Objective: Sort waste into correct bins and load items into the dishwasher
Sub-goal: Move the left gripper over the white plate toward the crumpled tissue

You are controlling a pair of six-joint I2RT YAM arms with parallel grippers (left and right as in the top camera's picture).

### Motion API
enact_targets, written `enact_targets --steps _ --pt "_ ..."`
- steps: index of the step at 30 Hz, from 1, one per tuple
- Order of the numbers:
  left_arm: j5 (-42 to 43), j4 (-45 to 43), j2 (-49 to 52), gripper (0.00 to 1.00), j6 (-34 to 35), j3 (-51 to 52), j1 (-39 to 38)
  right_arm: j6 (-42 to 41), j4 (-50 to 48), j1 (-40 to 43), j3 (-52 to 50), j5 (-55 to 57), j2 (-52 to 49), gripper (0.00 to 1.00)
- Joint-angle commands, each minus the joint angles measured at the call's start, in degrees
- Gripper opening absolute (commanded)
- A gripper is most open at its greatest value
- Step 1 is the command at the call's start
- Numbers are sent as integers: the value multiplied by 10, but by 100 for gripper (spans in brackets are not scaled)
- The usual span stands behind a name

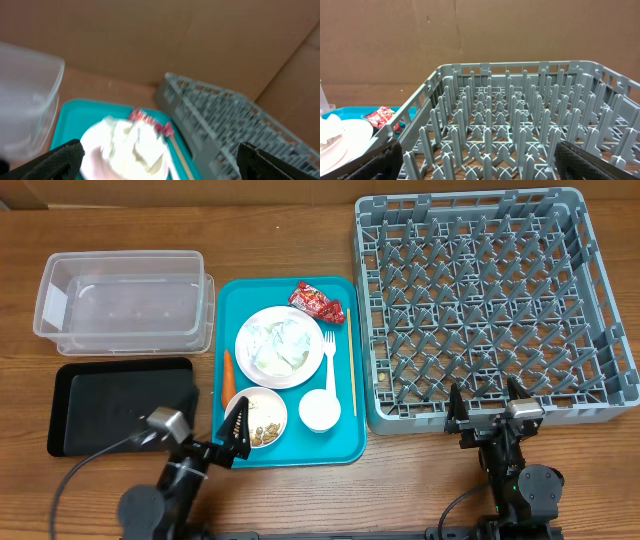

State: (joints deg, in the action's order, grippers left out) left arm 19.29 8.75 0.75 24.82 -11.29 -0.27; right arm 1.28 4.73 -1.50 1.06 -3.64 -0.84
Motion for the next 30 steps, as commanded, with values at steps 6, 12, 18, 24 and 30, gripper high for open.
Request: enact_targets --steps 6,12,18,24,30 --pt "27 57 58 100 -21 -155 2 1 -3 0 -6 1 7 100" --pt "42 130 182 100 -23 -264 2 1 -3 0 -6 1 7 100" --pt "48 257 360 100 -63 -412 2 1 -3 0 -6 1 7 100" --pt "48 379 541 100 -99 -598 1 1 -2 0 -6 1 7 100" --pt "28 515 707 100 -120 -750 -45 1 -3 0 -6 1 7 100"
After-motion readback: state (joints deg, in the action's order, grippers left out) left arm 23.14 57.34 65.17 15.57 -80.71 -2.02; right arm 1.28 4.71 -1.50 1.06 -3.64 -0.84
